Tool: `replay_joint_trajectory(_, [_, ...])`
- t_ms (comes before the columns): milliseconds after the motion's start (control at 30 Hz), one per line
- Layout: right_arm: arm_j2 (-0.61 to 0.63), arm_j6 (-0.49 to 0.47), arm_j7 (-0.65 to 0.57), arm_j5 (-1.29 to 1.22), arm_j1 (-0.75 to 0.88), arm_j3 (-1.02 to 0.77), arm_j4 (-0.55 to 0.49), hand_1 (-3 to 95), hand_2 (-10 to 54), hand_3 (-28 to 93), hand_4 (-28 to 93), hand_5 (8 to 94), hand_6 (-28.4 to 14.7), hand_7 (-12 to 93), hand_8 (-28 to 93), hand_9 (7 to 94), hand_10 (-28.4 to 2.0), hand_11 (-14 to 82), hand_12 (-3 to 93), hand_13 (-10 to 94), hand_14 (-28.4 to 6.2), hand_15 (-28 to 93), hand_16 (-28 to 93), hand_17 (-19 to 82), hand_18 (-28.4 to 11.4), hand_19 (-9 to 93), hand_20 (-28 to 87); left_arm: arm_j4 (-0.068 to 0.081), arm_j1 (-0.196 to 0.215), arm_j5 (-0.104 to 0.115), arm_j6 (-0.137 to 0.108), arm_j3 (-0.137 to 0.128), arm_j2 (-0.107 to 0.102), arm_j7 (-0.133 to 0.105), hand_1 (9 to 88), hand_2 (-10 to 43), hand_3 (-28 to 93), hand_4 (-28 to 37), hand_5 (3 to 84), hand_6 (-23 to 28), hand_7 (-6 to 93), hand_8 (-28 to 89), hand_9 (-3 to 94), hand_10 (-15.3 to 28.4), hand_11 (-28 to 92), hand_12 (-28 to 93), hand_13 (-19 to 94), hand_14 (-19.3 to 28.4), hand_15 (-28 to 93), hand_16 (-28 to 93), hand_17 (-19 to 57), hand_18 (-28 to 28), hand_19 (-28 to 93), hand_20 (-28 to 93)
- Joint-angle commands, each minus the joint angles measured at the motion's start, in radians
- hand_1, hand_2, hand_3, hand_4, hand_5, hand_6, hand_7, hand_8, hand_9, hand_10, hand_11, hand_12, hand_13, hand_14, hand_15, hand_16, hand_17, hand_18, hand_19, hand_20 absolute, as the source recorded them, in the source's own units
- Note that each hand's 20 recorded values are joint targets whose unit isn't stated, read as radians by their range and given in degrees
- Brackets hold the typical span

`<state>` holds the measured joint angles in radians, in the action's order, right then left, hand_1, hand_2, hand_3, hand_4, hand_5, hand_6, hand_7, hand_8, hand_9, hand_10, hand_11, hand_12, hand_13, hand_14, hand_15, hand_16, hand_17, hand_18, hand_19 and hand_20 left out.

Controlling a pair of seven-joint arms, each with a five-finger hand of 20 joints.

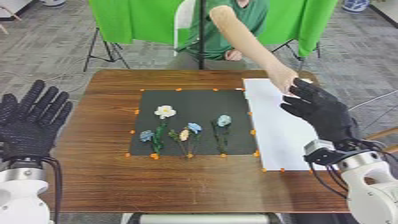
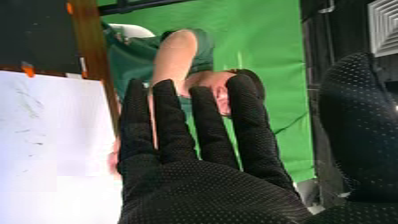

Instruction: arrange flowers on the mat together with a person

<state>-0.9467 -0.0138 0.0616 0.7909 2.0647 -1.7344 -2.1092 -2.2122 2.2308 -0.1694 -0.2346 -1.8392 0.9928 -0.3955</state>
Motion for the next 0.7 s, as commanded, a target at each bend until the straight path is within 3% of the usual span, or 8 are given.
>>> replay_joint_trajectory(33, [-0.01, -0.012, -0.005, 0.014, 0.008, 0.001, -0.006, 25.7, -0.6, 75, -22, 39.2, -2.6, 12, -9, 35.2, -12.9, 3.0, 15.8, 31, -14.4, 6, 29, 11, -16.8, 36, 13, -0.001, 0.013, -0.003, -0.004, 0.002, 0.007, 0.006, 22.6, 15.1, 74, -28.3, 44.7, 8.0, 11.5, -9, 39.2, 15.2, 18, 10, 29, 15.5, 32, -6, -6.4, 15.2, 36, 14])
replay_joint_trajectory(400, [-0.014, -0.013, -0.03, 0.027, -0.001, 0.021, -0.004, 25.9, 0.1, 75, -22, 39.9, -2.7, 12, -9, 35.7, -12.9, 3.2, 15.8, 31, -14.3, 7, 28, 11, -16.8, 36, 13, 0.0, 0.012, 0.008, -0.013, -0.008, 0.001, 0.0, 22.8, 15.1, 74, -28.3, 45.1, 8.2, 11.9, -9, 39.4, 15.3, 19, 10, 29, 15.3, 32, -6, -6.4, 15.3, 36, 14])
replay_joint_trajectory(433, [-0.013, -0.011, -0.033, 0.03, -0.003, 0.024, -0.001, 26.0, 0.2, 75, -22, 39.9, -2.7, 12, -9, 35.7, -12.9, 3.2, 15.8, 31, -14.3, 7, 28, 11, -16.8, 36, 13, -0.001, 0.012, 0.013, -0.022, -0.009, -0.001, -0.001, 22.9, 15.1, 74, -28.3, 45.1, 8.2, 12.0, -9, 39.4, 15.3, 19, 10, 29, 15.2, 32, -6, -6.4, 15.3, 36, 14])
replay_joint_trajectory(467, [-0.015, -0.01, -0.04, 0.037, -0.003, 0.026, 0.0, 26.1, 0.2, 75, -22, 40.0, -2.7, 12, -9, 35.8, -13.0, 3.2, 15.8, 31, -14.3, 7, 28, 11, -16.8, 36, 13, -0.006, 0.007, 0.027, -0.051, -0.006, -0.004, -0.008, 22.9, 15.1, 74, -28.3, 45.3, 8.2, 12.1, -9, 39.4, 15.3, 19, 10, 29, 15.2, 32, -6, -6.4, 15.3, 36, 14])
replay_joint_trajectory(533, [-0.015, -0.008, -0.046, 0.032, 0.002, 0.028, 0.0, 26.3, 0.4, 75, -22, 40.2, -2.7, 12, -9, 36.1, -13.0, 3.3, 15.8, 31, -14.3, 7, 28, 11, -16.8, 36, 13, 0.0, 0.004, 0.051, -0.038, -0.005, -0.006, -0.019, 23.1, 15.2, 74, -28.3, 45.7, 8.4, 12.3, -9, 39.8, 15.4, 19, 10, 29, 15.4, 33, -6, -6.5, 15.4, 37, 14])
replay_joint_trajectory(567, [-0.016, -0.013, -0.048, 0.03, 0.002, 0.028, 0.0, 26.5, 0.3, 75, -22, 40.2, -2.7, 12, -9, 36.1, -13.1, 3.3, 15.9, 31, -14.3, 7, 28, 11, -16.8, 36, 13, -0.004, 0.01, 0.055, -0.04, -0.008, -0.005, -0.023, 23.1, 15.3, 74, -28.3, 45.8, 8.4, 12.3, -9, 40.0, 15.5, 19, 10, 30, 15.4, 33, -6, -6.5, 15.4, 37, 14])
replay_joint_trajectory(633, [-0.016, -0.014, -0.051, 0.032, -0.002, 0.032, 0.002, 26.6, 0.3, 75, -22, 40.3, -2.7, 13, -9, 36.1, -13.0, 3.3, 15.9, 31, -14.4, 8, 28, 11, -16.9, 36, 13, -0.004, 0.016, 0.043, -0.039, -0.014, -0.002, -0.018, 23.3, 15.4, 74, -28.3, 46.0, 8.5, 12.4, -9, 40.3, 15.5, 19, 10, 30, 15.4, 33, -7, -6.5, 15.4, 37, 14])
replay_joint_trajectory(700, [-0.015, -0.017, -0.048, 0.035, -0.003, 0.033, 0.002, 26.7, 0.3, 75, -22, 40.3, -2.7, 13, -9, 36.2, -13.0, 3.3, 15.9, 31, -14.4, 8, 28, 11, -17.0, 37, 13, -0.005, 0.018, 0.049, -0.036, -0.018, -0.002, -0.02, 23.3, 15.4, 74, -28.3, 46.1, 8.5, 12.4, -9, 40.3, 15.5, 19, 10, 30, 15.4, 33, -7, -6.4, 15.4, 37, 14])
